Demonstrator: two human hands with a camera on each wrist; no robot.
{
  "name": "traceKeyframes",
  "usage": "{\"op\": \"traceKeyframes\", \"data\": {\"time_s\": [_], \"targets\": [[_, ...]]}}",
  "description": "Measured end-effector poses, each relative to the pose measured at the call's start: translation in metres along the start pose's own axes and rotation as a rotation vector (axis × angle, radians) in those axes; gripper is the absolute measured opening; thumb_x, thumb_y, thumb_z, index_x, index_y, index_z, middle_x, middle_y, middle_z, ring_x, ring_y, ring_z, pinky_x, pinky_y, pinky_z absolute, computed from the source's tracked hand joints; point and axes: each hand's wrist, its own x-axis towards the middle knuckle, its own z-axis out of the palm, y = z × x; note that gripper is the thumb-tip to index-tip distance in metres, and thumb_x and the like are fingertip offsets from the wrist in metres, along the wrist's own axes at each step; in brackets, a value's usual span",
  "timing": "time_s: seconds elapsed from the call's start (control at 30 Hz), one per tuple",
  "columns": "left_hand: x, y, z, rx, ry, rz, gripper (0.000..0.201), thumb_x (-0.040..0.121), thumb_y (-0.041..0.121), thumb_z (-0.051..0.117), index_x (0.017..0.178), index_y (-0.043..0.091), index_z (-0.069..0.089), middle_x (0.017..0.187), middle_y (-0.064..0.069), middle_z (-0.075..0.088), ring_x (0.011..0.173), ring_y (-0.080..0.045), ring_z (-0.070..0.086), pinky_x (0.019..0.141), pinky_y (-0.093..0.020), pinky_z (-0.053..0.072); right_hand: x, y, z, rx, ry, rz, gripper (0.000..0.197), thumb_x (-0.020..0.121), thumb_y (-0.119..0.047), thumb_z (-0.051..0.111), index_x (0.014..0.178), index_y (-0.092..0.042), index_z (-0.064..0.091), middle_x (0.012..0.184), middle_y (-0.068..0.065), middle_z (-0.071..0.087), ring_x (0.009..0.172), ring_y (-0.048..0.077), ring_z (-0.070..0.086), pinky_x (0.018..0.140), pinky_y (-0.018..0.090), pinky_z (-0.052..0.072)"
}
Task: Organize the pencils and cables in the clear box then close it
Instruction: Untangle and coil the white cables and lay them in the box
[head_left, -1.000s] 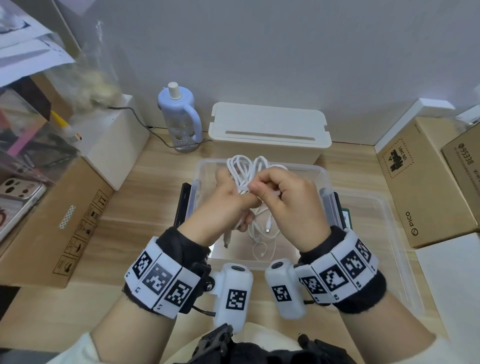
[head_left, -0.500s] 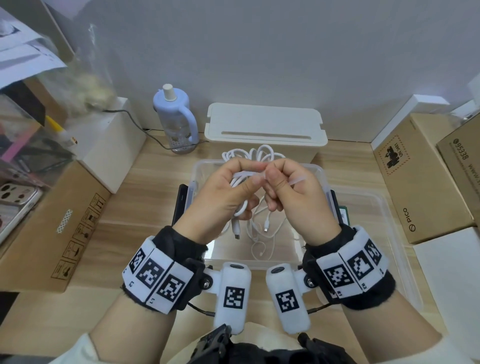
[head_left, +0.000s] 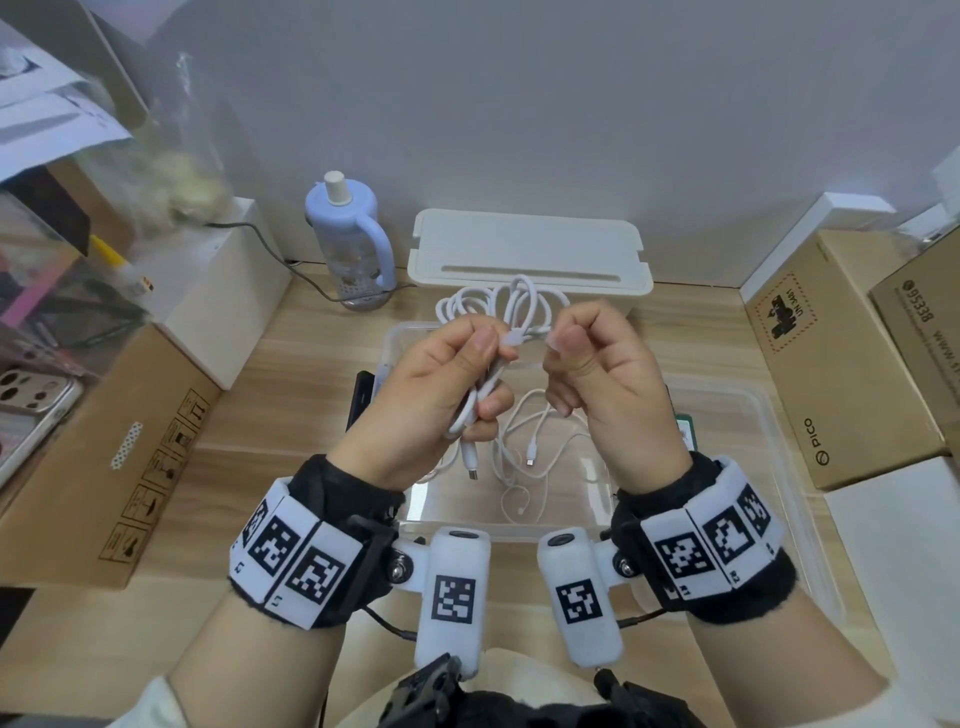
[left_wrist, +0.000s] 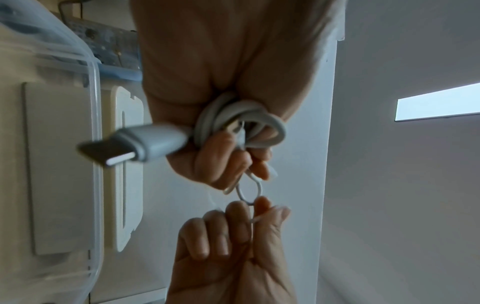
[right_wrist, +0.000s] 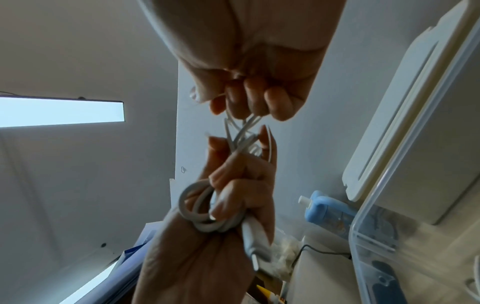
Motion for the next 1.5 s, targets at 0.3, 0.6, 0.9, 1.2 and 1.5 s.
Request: {"op": "traceKeyframes", "data": {"time_s": [0.3, 0.6, 0.9, 1.2, 1.5], "targets": [[-0.0006, 0.0005, -0.0014, -0.011, -0.059, 0.010, 0.029, 0.090, 0.022, 0.040, 0.069, 0.020, 0.060, 0.063, 0.006, 0.047, 0.049, -0.007, 0.042, 0.040, -0.015, 0.031, 0.0002, -0.0011, 0.0030, -0.081, 0.094, -0.001, 0.011, 0.081, -0.020, 0.055, 0.070, -0.021, 0.056, 0.052, -0.009, 0.046, 0.044, 0.008, 0.035, 0.042, 0.021, 0.031], [-0.0021, 0.0002, -0.0013, -0.009, -0.066, 0.009, 0.029, 0.090, 0.024, 0.044, 0.067, 0.022, 0.062, 0.064, 0.007, 0.050, 0.049, -0.007, 0.042, 0.040, -0.015, 0.031, -0.0007, -0.0005, 0.0030, -0.087, 0.109, 0.016, 0.012, 0.082, -0.020, 0.054, 0.070, -0.021, 0.056, 0.051, -0.011, 0.047, 0.044, 0.006, 0.036, 0.042, 0.019, 0.032], [-0.0007, -0.0005, -0.0037, -0.014, -0.060, 0.009, 0.028, 0.093, 0.025, 0.047, 0.070, 0.019, 0.060, 0.062, 0.006, 0.049, 0.049, -0.007, 0.042, 0.040, -0.015, 0.031, -0.0012, -0.0017, 0.0030, -0.090, 0.056, 0.015, 0.015, 0.082, -0.021, 0.053, 0.068, -0.024, 0.058, 0.054, -0.009, 0.046, 0.047, 0.011, 0.035, 0.043, 0.021, 0.030], [0.0006, -0.0016, -0.0040, -0.004, -0.093, 0.034, 0.017, 0.076, 0.035, 0.054, 0.068, 0.021, 0.061, 0.061, 0.009, 0.050, 0.048, -0.006, 0.043, 0.040, -0.015, 0.032, -0.0003, -0.0011, 0.0022, -0.097, 0.079, 0.015, 0.012, 0.082, -0.021, 0.053, 0.070, -0.020, 0.056, 0.054, -0.009, 0.047, 0.046, 0.010, 0.036, 0.043, 0.021, 0.032], [0.0024, -0.0026, 0.0002, 0.307, -0.009, 0.031, 0.014, 0.087, 0.024, 0.049, 0.079, 0.015, 0.057, 0.060, 0.007, 0.052, 0.049, -0.007, 0.043, 0.042, -0.020, 0.032, -0.0025, 0.0030, 0.0057, -0.091, -0.047, -0.023, 0.022, 0.077, -0.036, 0.059, 0.080, -0.019, 0.045, 0.057, -0.010, 0.052, 0.048, 0.000, 0.046, 0.050, 0.011, 0.037]]}}
